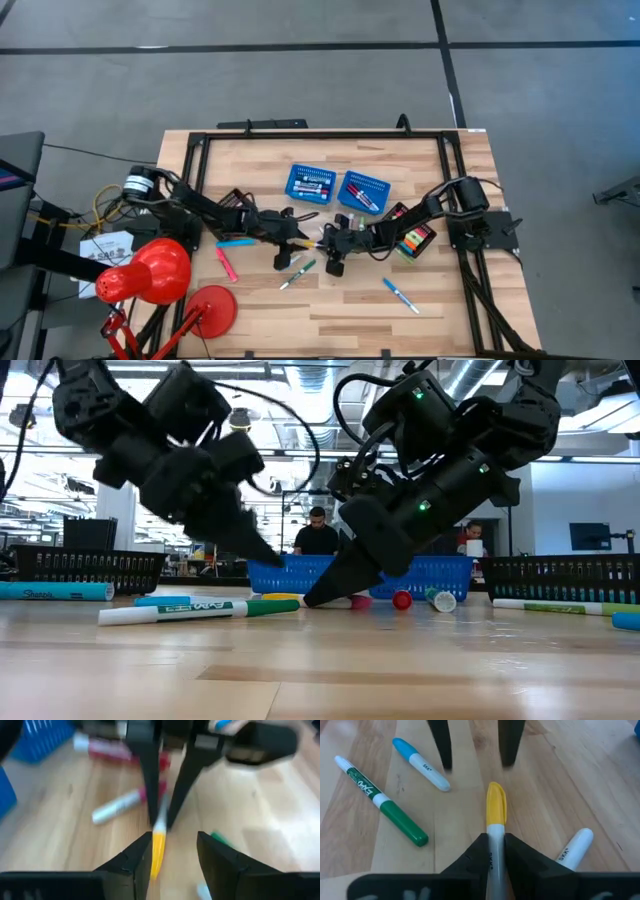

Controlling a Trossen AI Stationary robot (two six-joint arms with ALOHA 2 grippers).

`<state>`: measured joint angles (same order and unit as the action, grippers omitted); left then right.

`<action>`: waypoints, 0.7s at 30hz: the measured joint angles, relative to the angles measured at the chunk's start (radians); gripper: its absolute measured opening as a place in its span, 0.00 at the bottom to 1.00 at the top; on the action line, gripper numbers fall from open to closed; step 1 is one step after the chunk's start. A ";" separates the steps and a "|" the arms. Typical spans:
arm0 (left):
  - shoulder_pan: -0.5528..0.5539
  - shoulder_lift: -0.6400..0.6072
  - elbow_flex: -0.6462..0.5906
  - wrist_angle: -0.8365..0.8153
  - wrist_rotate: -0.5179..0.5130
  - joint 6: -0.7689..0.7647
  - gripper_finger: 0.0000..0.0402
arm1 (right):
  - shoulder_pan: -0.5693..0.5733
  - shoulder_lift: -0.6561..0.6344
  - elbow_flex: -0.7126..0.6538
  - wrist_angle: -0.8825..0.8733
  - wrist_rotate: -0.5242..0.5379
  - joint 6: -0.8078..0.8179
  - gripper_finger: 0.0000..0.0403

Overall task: Pick & Place Markers
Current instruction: Put the yellow water marker into the left black bin

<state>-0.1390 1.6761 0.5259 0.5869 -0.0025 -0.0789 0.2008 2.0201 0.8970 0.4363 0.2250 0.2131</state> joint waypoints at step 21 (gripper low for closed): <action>0.000 0.123 0.001 0.092 -0.005 -0.008 0.32 | 0.000 0.000 0.002 0.073 0.006 -0.003 0.06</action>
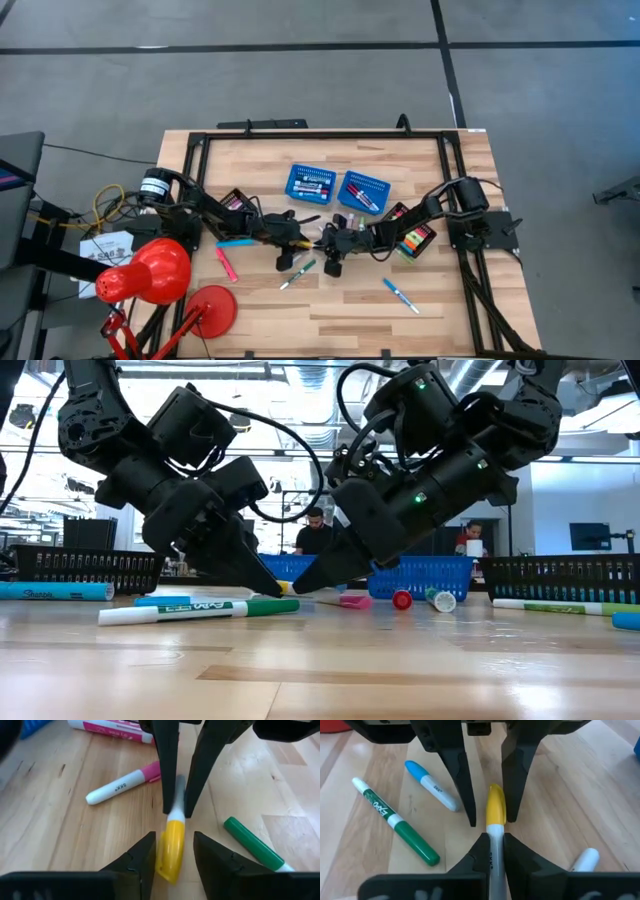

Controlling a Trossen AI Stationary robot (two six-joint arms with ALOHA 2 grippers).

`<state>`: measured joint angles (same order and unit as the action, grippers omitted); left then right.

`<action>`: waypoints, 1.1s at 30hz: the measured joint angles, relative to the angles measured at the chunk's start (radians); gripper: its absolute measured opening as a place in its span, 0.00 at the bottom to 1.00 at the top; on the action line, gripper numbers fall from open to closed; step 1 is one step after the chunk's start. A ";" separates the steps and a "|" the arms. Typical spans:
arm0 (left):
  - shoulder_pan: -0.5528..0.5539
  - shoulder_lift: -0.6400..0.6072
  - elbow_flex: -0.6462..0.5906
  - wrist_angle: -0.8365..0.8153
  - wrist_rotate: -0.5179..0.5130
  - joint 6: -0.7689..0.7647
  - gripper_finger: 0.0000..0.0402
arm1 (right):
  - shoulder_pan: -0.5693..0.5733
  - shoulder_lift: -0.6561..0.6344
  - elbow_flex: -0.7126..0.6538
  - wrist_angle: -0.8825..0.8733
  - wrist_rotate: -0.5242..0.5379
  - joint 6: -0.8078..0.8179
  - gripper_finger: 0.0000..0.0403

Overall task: Pick & Place Markers
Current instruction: Put the yellow water marker into the left black bin

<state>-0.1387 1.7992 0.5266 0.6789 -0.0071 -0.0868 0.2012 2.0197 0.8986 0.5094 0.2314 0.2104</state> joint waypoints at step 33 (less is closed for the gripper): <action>0.000 -0.292 -0.001 -0.517 -0.135 -0.175 0.12 | 0.009 -0.005 0.003 -0.091 -0.022 0.054 0.56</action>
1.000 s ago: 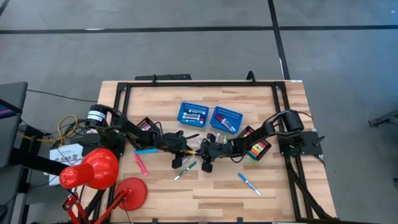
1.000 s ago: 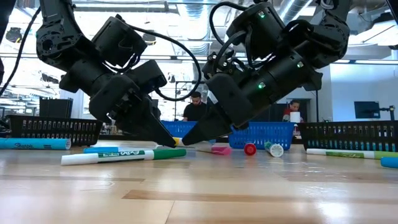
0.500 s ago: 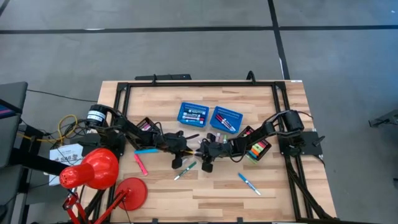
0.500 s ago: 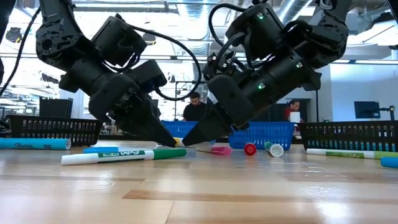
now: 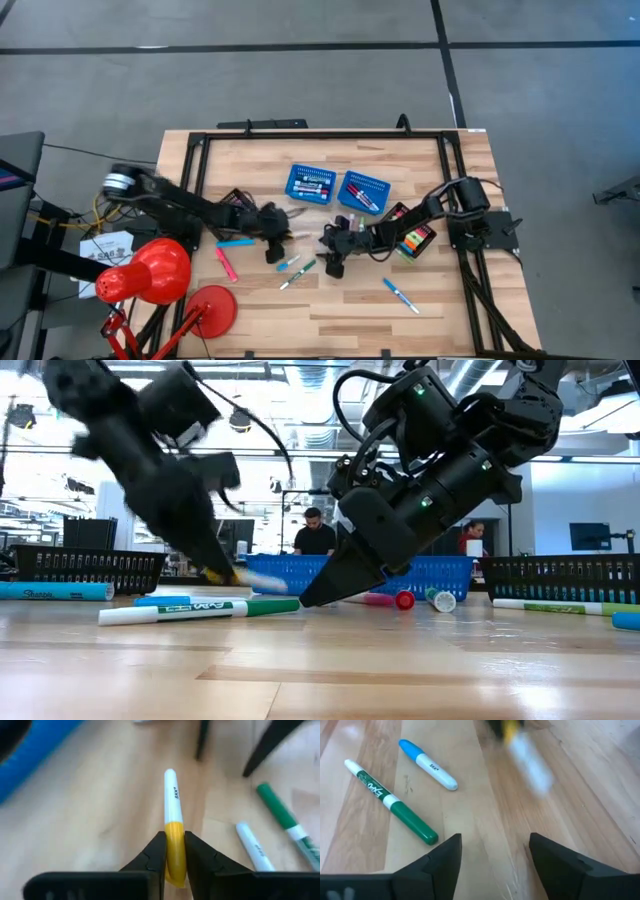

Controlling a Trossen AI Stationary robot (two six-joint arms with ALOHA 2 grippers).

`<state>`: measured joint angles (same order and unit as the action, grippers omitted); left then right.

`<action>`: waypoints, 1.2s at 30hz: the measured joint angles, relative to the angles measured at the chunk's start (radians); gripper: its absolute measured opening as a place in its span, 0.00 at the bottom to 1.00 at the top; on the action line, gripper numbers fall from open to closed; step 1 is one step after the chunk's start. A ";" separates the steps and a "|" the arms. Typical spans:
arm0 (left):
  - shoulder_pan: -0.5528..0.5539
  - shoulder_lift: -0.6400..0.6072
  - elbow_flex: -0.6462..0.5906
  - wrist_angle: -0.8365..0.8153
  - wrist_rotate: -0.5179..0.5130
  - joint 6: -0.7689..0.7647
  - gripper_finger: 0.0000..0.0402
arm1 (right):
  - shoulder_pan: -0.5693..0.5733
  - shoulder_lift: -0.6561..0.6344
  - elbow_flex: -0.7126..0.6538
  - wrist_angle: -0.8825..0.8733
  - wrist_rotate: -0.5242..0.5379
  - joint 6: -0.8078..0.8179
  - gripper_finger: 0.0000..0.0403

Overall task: Pick & Place Markers
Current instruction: Put the yellow water marker into the left black bin

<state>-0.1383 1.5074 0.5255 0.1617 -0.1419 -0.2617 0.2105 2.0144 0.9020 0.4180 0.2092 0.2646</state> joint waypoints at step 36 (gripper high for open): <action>-0.103 -0.491 0.000 -1.139 -0.310 -0.717 0.32 | 0.018 0.001 -0.002 0.000 0.003 -0.001 0.53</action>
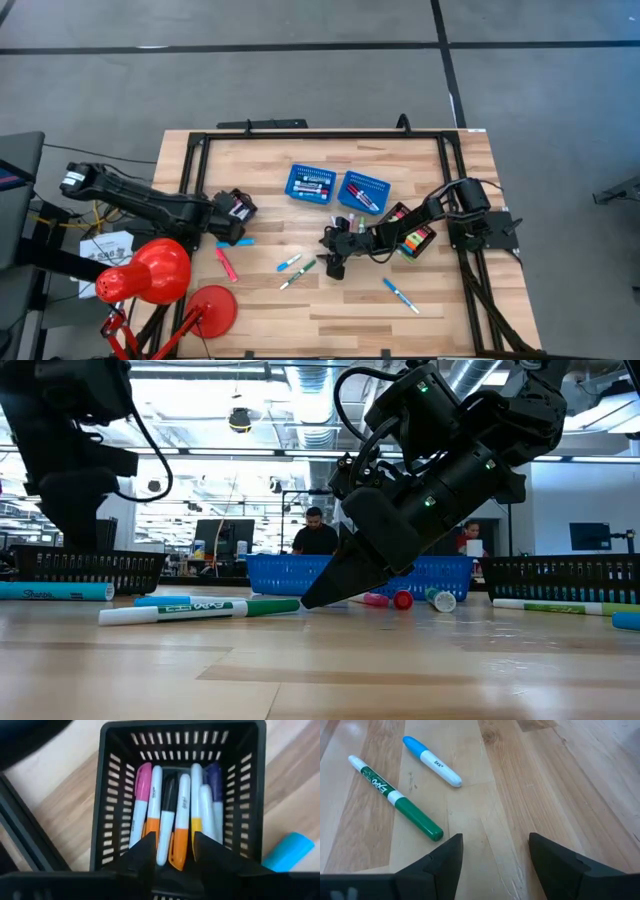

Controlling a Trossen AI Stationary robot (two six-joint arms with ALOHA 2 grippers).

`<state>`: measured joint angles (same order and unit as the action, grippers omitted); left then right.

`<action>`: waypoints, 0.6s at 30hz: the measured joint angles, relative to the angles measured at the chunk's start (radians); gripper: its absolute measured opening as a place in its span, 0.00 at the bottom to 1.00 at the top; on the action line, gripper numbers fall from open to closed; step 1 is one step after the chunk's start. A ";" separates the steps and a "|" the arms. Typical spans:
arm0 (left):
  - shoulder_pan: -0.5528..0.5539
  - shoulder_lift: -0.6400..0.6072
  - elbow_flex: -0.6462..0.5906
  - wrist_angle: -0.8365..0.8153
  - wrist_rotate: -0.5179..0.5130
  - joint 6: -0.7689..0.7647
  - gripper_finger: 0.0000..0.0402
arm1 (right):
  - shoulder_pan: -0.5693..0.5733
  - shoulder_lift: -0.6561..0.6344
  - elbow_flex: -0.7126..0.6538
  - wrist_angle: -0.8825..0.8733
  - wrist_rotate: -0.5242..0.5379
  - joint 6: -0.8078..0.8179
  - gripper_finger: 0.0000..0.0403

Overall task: Pick & Place Markers
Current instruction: Put the yellow water marker into the left black bin, then put the pink water marker into the left black bin

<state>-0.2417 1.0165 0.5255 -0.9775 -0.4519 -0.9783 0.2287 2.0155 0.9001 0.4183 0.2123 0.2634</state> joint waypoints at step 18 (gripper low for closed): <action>0.000 -0.072 0.111 0.318 -0.108 0.294 0.26 | -0.045 -0.239 0.039 -0.407 0.081 0.181 0.47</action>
<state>-0.2413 0.9449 0.6365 -0.6595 -0.5598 -0.6842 0.1834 1.7764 0.9391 0.0117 0.2937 0.4440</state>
